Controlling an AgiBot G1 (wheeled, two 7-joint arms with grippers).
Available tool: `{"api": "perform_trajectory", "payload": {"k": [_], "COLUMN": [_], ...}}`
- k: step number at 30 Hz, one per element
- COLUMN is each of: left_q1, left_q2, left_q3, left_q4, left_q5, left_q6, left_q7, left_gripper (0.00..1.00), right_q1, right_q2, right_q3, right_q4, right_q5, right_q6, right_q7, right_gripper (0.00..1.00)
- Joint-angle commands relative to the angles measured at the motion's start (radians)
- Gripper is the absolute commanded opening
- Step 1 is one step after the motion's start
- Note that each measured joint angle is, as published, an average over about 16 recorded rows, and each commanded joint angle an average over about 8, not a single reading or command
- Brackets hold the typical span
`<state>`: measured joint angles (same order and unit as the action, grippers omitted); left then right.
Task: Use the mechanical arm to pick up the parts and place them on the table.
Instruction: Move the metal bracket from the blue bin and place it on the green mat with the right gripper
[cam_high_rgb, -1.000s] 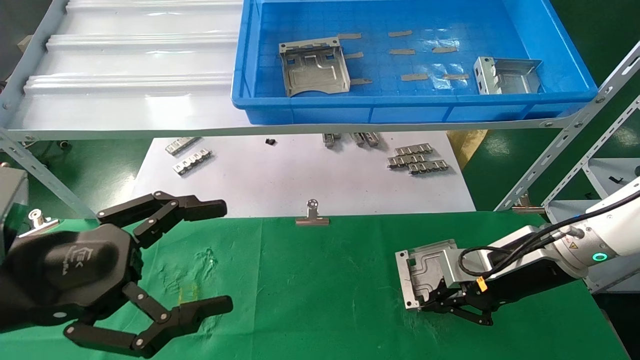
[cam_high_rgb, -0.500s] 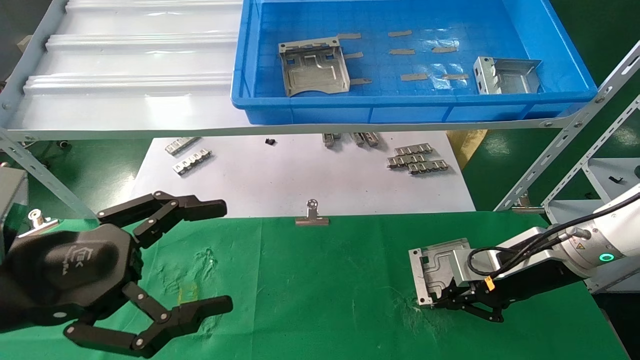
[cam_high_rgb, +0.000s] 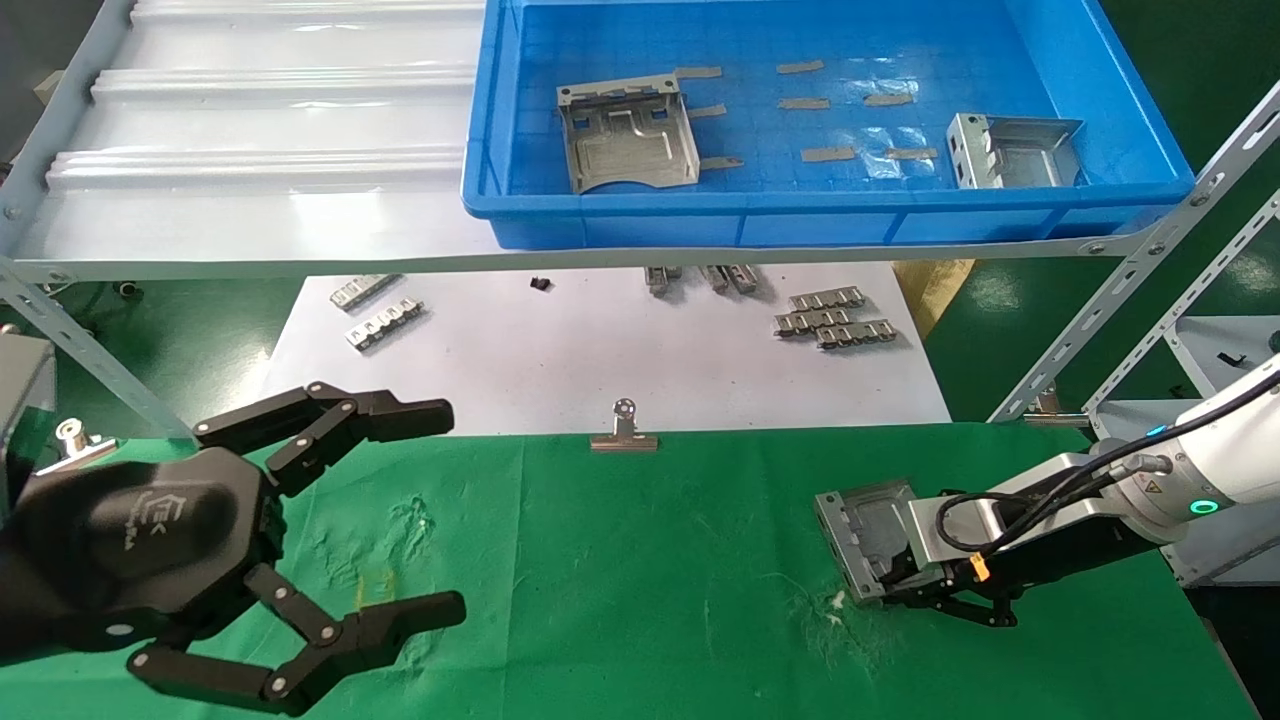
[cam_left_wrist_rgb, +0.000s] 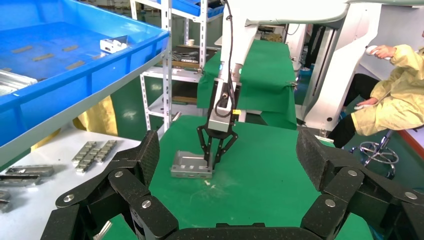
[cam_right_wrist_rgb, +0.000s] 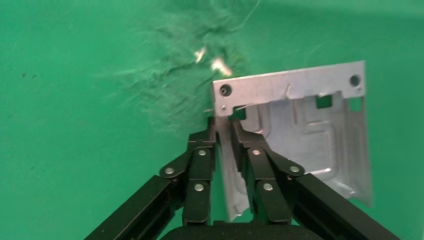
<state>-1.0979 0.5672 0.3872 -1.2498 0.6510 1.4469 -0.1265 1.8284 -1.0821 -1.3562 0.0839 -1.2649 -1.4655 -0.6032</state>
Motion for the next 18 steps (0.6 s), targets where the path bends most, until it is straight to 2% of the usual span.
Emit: {"api": "perform_trajectory", "payload": {"k": [1, 9, 18], "left_q1": [0.0, 0.0, 0.0], "left_q2": [0.0, 0.0, 0.0], "left_q3": [0.0, 0.0, 0.0], "left_q4": [0.0, 0.0, 0.0], "left_q5": [0.0, 0.0, 0.0], "left_q6": [0.0, 0.0, 0.0], "left_q7": [0.0, 0.0, 0.0], "left_gripper": [1.0, 1.0, 1.0], "right_q1": [0.003, 0.031, 0.015], "right_q2": [0.0, 0.019, 0.082], "right_q3": [0.005, 0.042, 0.144], "right_q4": [-0.007, -0.023, 0.014], "right_q5": [0.007, 0.064, 0.241], "right_q6": [0.004, -0.089, -0.138], "right_q7": [-0.013, -0.01, 0.095], "right_gripper": [1.0, 1.0, 1.0]}}
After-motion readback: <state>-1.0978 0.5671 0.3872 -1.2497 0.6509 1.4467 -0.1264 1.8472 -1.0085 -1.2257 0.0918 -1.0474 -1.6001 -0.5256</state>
